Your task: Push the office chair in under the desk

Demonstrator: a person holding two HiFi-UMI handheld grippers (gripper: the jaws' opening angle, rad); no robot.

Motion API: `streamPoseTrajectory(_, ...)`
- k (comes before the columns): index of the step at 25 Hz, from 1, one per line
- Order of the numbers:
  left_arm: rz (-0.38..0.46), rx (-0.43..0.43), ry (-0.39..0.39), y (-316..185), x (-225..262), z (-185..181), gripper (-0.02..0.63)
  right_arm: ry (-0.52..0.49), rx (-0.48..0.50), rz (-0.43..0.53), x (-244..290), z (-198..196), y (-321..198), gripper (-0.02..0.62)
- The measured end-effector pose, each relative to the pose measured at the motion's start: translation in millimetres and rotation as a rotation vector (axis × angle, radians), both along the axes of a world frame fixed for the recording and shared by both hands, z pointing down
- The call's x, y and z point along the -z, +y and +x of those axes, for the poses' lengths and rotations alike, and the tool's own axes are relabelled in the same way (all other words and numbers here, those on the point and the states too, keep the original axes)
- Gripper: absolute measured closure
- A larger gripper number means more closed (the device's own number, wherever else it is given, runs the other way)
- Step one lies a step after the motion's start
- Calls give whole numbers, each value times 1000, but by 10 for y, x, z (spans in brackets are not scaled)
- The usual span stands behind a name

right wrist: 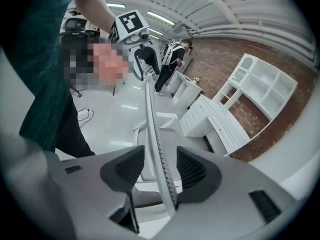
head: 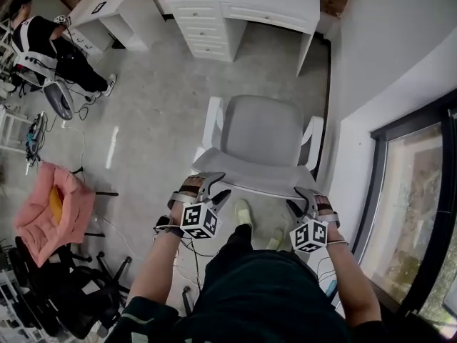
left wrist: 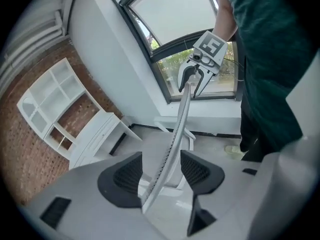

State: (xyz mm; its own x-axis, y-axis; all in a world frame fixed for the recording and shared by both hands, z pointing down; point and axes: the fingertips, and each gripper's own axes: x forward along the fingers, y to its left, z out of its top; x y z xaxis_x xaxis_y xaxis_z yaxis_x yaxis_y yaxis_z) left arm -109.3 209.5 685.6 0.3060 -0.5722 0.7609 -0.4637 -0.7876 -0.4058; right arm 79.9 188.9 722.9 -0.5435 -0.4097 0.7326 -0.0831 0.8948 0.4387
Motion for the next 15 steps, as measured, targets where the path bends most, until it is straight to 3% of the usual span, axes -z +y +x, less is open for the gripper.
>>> streamPoseTrajectory(5, -31, -66, -12, -123, -257, -12, 382, 78, -52, 32, -227, -14, -146, 416)
streamPoseTrajectory(8, -43, -84, -3, -96, -345, -5, 452, 115, -39, 62, -273, -33, -176, 417)
streamPoseTrajectory(15, -21, -85, 1, -276, -387, 9, 456, 208, -3, 117, -408, -23, -355, 474)
